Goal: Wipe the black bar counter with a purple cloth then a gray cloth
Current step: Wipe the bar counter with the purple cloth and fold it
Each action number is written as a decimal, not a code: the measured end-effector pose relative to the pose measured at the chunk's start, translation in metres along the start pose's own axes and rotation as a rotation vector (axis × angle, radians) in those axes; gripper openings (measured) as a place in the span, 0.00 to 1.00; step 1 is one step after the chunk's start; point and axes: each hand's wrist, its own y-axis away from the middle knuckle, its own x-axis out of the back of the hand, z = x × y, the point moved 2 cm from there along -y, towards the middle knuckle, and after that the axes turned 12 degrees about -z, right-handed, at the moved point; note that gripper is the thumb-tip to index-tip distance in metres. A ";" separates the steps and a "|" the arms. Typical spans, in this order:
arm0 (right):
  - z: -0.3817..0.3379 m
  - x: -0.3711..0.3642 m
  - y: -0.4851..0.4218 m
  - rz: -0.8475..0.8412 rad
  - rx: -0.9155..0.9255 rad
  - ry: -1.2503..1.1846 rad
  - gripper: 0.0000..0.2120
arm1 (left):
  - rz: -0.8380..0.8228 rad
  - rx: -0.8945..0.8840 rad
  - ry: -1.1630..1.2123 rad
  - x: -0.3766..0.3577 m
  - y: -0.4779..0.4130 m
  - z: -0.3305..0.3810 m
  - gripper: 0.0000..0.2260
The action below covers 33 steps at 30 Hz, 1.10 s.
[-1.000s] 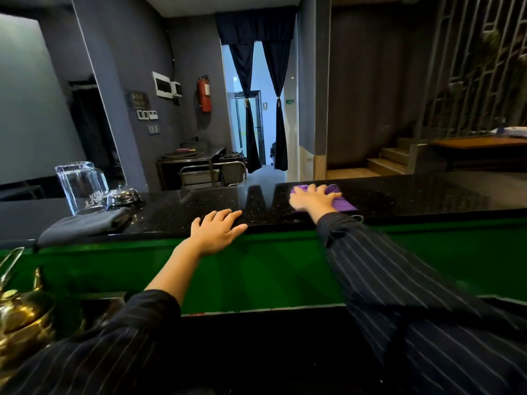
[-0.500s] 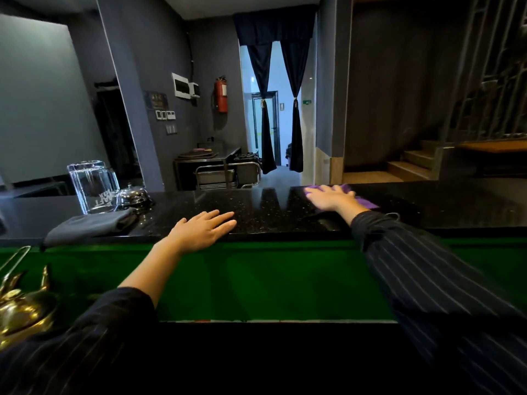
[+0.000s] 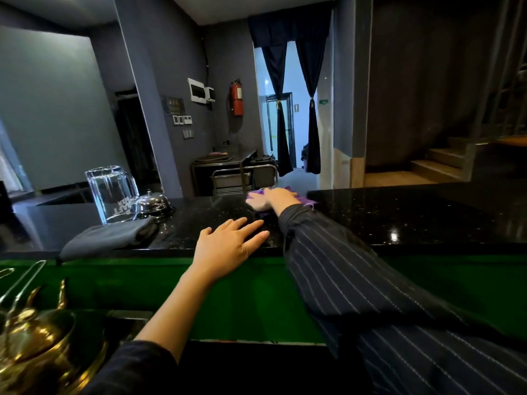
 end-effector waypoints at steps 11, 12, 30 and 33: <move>0.047 -0.013 0.057 -0.001 0.179 -0.003 0.34 | -0.077 -0.015 0.108 0.008 0.012 -0.001 0.20; 0.061 -0.013 0.056 0.000 0.128 -0.007 0.35 | -0.074 -0.007 0.106 0.009 0.013 -0.001 0.20; 0.038 -0.050 0.155 0.080 0.134 0.000 0.24 | -0.084 0.081 0.115 0.004 0.032 0.035 0.35; 0.045 -0.061 0.185 0.172 0.137 0.021 0.23 | 0.005 0.079 0.207 0.005 0.044 0.044 0.30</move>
